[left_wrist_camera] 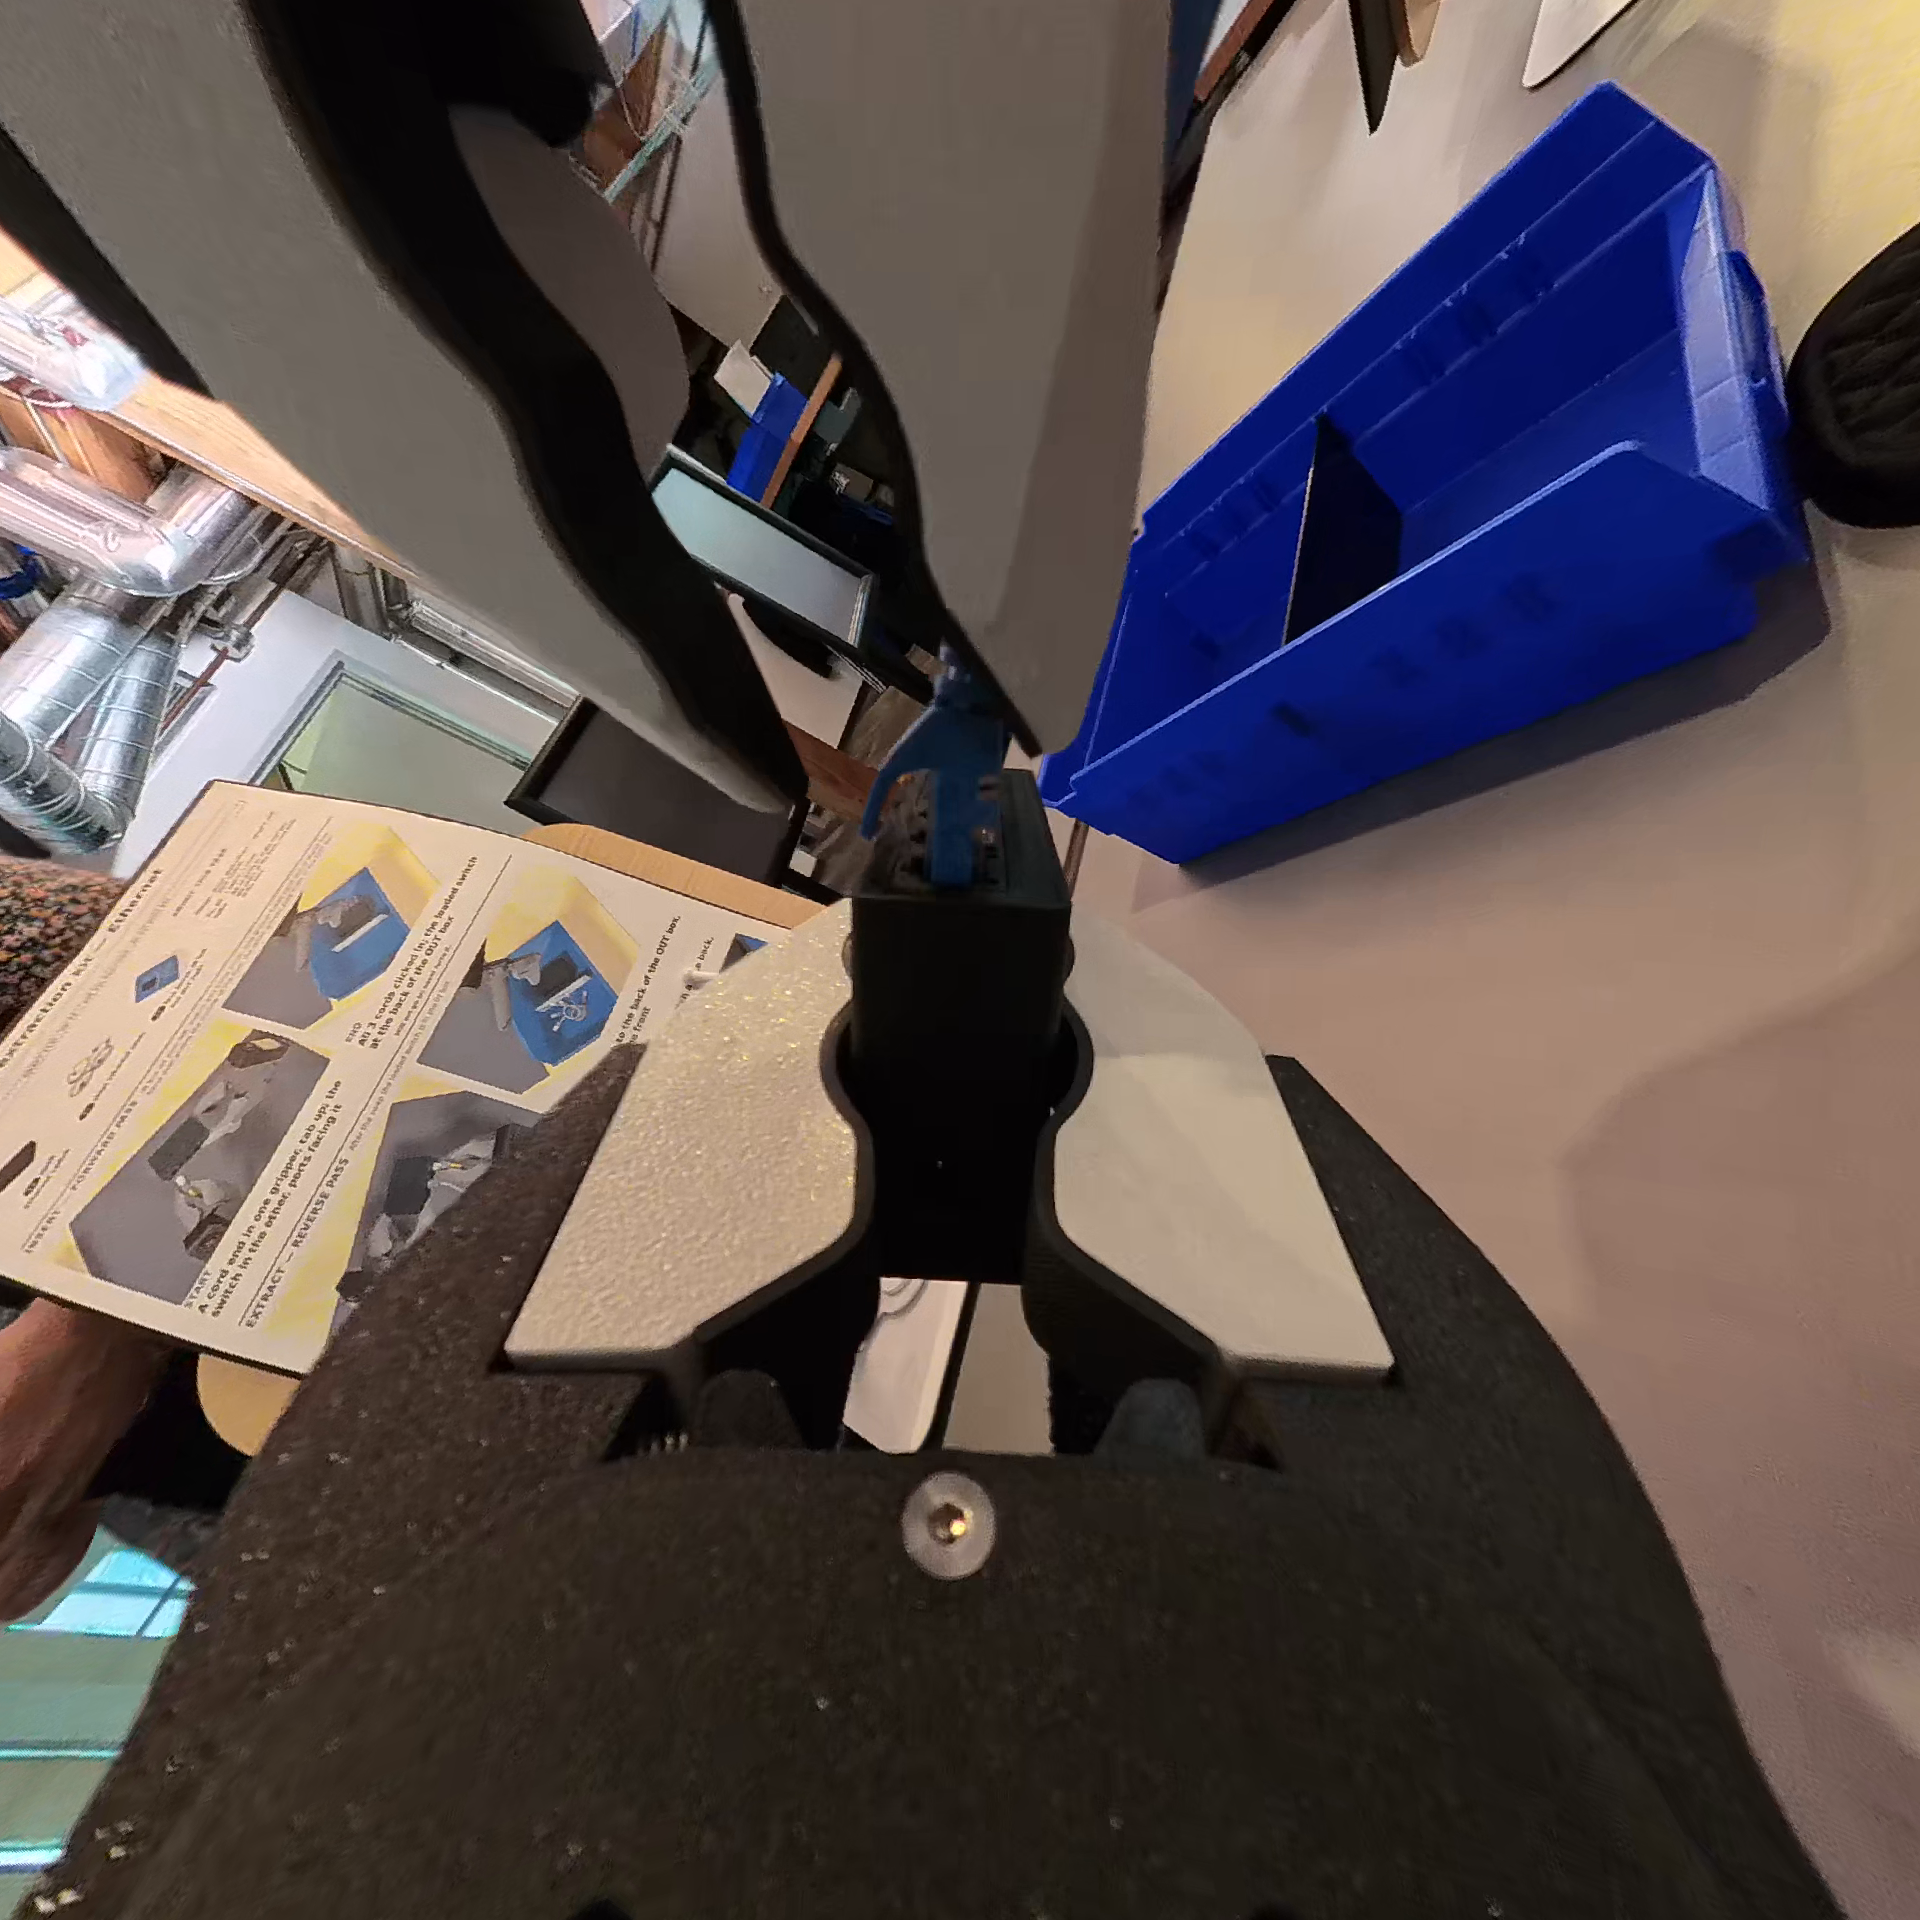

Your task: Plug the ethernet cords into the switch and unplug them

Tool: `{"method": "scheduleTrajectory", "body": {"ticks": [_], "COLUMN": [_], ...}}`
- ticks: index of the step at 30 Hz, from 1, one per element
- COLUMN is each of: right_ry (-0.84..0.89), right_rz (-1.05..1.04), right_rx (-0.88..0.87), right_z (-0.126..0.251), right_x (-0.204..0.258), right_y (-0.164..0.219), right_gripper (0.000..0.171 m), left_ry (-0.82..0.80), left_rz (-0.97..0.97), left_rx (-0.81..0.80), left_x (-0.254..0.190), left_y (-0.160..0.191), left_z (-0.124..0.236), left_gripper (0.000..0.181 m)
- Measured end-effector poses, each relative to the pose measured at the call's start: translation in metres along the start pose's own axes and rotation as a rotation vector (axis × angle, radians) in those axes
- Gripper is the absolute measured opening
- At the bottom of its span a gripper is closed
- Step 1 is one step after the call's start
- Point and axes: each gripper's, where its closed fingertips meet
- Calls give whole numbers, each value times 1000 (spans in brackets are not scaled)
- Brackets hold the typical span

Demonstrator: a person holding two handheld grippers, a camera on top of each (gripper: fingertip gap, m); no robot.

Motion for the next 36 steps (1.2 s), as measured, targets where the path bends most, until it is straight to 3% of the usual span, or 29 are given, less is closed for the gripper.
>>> {"method": "scheduleTrajectory", "body": {"ticks": [24,36], "right_ry": [14,12], "right_rz": [53,51], "right_rx": [-58,-44], "right_z": [8,7], "right_x": [4,2], "right_y": [-5,-4], "right_gripper": [21,21], "left_ry": [55,21], "left_rz": [35,10], "left_rx": [-97,-64], "left_x": [-3,2], "left_y": [-10,-5], "left_z": [7,7], "left_gripper": [28,29]}}
Point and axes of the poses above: each gripper's, where its closed fingertips meet, z back along the fingers, y out of its underside, x = y × z across the jaws, and after that the axes turned 7 degrees about x, right-handed
